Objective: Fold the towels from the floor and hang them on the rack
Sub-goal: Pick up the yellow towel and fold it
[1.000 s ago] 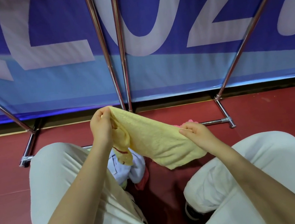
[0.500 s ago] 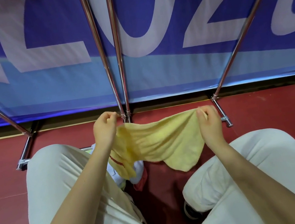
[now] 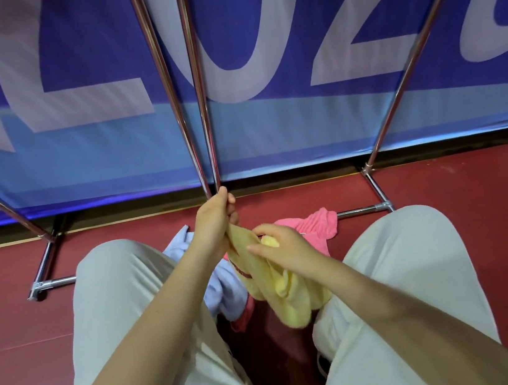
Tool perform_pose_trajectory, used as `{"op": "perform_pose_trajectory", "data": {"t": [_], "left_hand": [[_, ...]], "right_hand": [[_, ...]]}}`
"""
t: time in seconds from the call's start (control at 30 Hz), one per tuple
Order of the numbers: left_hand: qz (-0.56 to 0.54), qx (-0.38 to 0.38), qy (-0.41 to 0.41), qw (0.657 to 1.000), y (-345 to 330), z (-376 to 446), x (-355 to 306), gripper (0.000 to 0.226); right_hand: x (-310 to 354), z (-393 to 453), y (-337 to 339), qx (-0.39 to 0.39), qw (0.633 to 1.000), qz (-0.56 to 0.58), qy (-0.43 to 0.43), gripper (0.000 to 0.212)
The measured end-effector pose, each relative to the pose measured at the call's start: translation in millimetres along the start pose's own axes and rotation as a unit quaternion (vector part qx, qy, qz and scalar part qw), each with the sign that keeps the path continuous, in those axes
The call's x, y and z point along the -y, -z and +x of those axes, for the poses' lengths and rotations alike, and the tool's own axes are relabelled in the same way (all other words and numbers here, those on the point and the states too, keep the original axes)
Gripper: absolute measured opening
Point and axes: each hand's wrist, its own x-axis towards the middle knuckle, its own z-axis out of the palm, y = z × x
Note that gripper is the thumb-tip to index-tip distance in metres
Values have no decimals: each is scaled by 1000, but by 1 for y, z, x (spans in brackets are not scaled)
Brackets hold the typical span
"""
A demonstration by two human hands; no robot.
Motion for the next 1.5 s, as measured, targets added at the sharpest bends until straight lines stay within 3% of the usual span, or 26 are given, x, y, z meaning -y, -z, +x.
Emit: {"op": "perform_pose_trajectory", "data": {"t": [0.07, 0.17, 0.33, 0.57, 0.77, 0.93, 1.17, 1.3, 1.5], "left_hand": [[-13, -2, 1, 1000, -3, 0, -1, 39], [11, -32, -22, 999, -5, 0, -6, 39], [261, -87, -167, 947, 9, 6, -4, 41], [465, 59, -203, 860, 18, 3, 12, 45], [477, 105, -202, 849, 36, 6, 22, 26], [500, 143, -181, 835, 45, 3, 33, 22], [514, 94, -158, 838, 54, 8, 27, 23], [478, 57, -141, 865, 62, 13, 24, 28], [342, -14, -103, 934, 75, 17, 18, 32]], "right_hand": [[-1, 4, -8, -14, 1000, -3, -6, 1], [4, 9, -9, -39, 999, 33, -18, 11], [12, 14, 1, -76, 994, 72, -10, 17], [-1, 15, 28, -124, 975, 168, -70, 24], [-19, 7, 41, -153, 961, 190, -133, 21], [-33, 2, 45, -153, 964, 136, -168, 28], [-35, 3, 54, -196, 953, 133, -191, 25], [-34, 5, 62, -241, 943, 126, -190, 29], [-28, 2, 68, -289, 934, 122, -170, 35]]}}
